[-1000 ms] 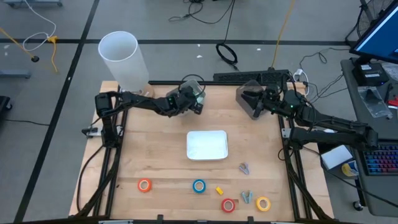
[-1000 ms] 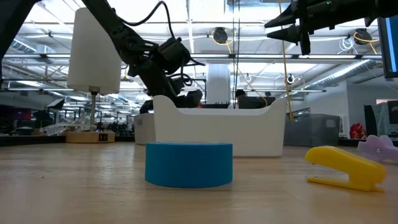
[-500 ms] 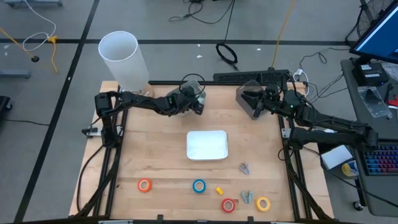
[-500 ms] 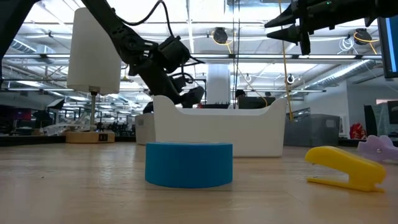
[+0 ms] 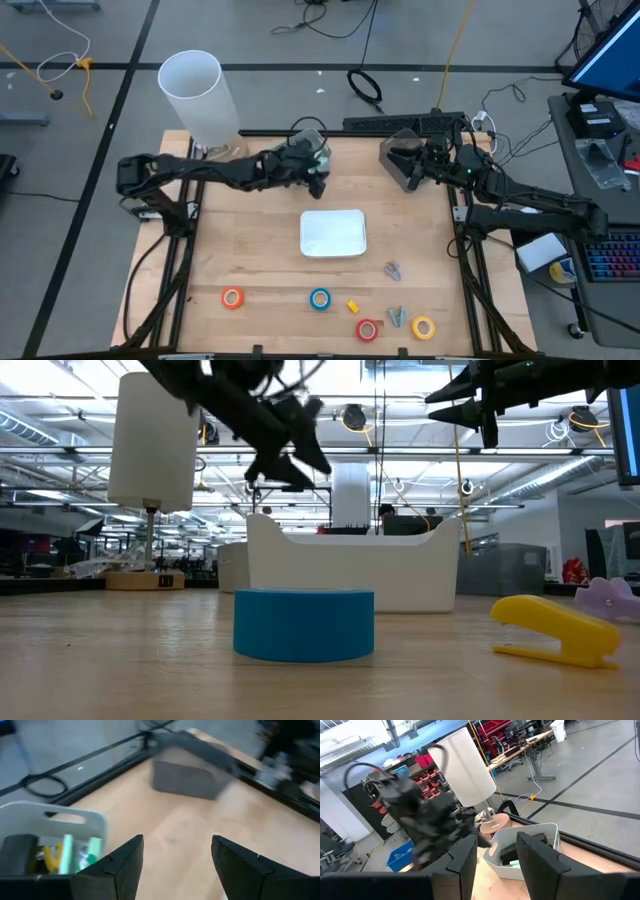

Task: Pick and place Stapler, Stapler remover, tape
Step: Put the yellow stapler into the gray bin

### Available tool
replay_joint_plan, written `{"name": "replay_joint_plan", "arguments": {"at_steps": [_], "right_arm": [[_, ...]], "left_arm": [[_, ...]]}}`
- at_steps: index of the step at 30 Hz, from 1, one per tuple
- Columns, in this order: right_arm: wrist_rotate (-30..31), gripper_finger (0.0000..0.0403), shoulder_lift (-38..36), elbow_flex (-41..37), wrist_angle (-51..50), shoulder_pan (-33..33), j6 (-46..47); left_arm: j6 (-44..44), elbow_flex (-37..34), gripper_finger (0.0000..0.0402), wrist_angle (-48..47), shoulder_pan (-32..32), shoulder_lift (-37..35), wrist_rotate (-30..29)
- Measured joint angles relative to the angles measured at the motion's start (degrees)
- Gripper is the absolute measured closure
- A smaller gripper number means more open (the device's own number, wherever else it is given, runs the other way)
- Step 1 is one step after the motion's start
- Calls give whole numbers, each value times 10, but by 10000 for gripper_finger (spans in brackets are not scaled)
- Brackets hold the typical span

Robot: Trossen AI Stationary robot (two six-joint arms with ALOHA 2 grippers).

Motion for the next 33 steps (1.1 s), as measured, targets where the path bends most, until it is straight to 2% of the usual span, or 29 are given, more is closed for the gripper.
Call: {"name": "replay_joint_plan", "arguments": {"at_steps": [6, 12, 16, 20, 26, 33], "right_arm": [[-16, 273, 0, 0, -1, 0, 22], [-101, 273, 0, 0, -2, 1, 34], [-132, 273, 0, 0, -4, 2, 47], [-132, 273, 0, 0, -4, 4, 47], [-131, 273, 0, 0, -4, 5, 41], [-131, 273, 0, 0, -4, 5, 37]], "left_arm": [[22, 0, 167, -66, -57, -62, 11], [-32, 0, 167, -172, -98, -129, 10], [-49, 1, 167, -238, -128, -163, 9], [-88, 1, 167, -328, -163, -174, 15], [-178, 0, 167, -480, -230, -178, 56], [-285, 0, 167, -567, -310, -178, 55]]}}
